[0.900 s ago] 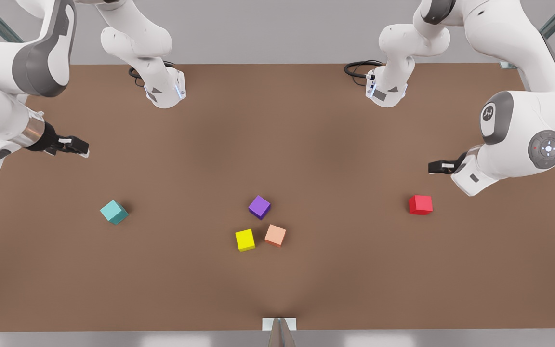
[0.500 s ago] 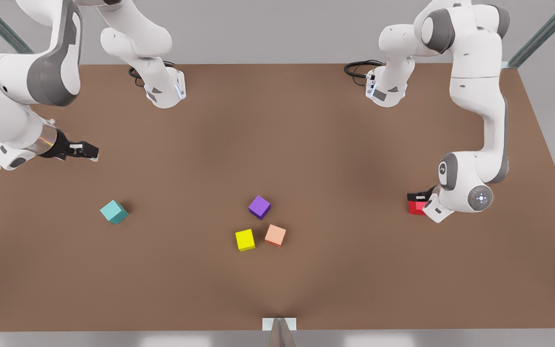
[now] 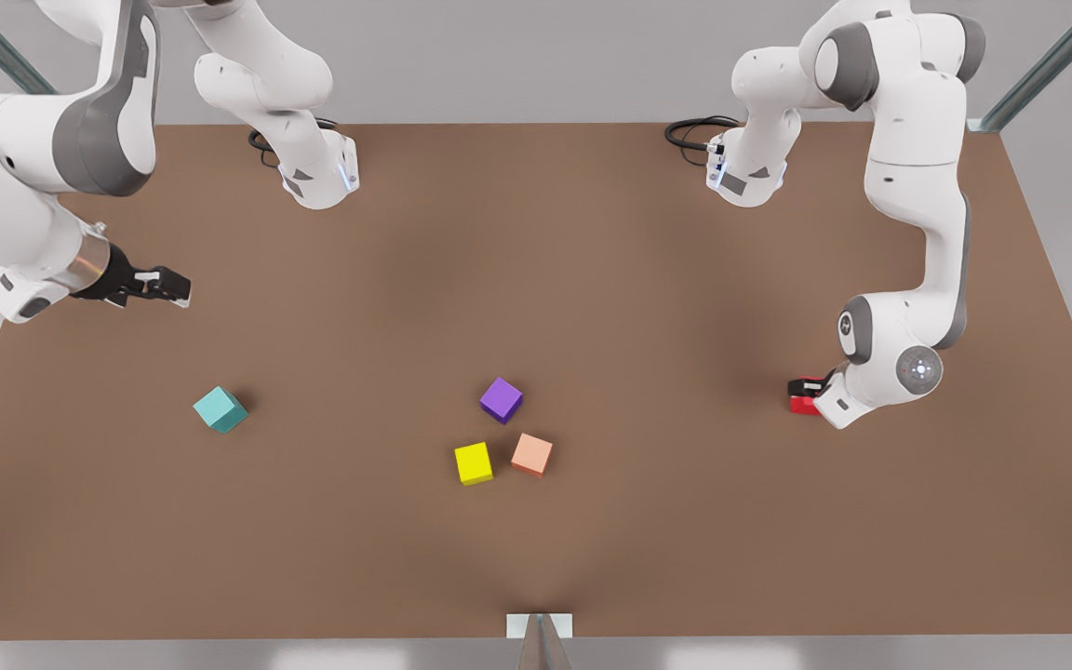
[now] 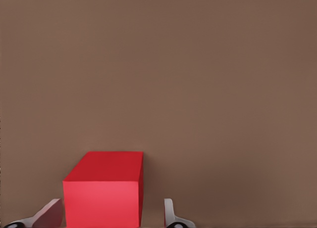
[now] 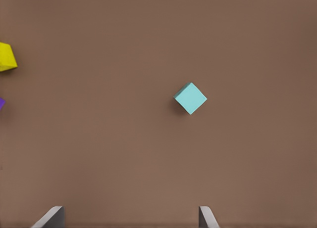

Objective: Pick up red wooden cube and pass to hand red wooden cube and place in blue wooden cube

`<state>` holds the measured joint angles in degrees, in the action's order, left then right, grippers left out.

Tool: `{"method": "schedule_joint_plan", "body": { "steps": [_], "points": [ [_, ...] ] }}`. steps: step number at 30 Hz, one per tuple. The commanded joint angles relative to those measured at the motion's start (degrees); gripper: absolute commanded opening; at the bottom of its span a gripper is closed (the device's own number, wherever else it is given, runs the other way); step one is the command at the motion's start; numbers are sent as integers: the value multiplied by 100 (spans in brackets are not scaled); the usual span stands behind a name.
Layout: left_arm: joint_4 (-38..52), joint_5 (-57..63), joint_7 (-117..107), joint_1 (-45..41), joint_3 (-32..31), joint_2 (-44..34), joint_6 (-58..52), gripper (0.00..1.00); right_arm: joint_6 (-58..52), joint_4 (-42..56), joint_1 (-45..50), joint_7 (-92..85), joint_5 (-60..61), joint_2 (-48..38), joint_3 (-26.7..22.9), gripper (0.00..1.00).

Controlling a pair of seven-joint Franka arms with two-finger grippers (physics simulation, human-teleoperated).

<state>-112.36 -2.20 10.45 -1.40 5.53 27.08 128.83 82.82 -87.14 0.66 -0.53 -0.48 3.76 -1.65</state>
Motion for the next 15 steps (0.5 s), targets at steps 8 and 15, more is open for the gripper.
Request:
{"method": "schedule_joint_plan", "body": {
  "steps": [8,15],
  "points": [
    [4,-9,405,158,0,245,467,100,15,-84,-22,-175,22,2,-2,100],
    [4,-35,221,166,0,535,678,100,24,-137,-31,-175,40,37,-2,100]
  ]
}}
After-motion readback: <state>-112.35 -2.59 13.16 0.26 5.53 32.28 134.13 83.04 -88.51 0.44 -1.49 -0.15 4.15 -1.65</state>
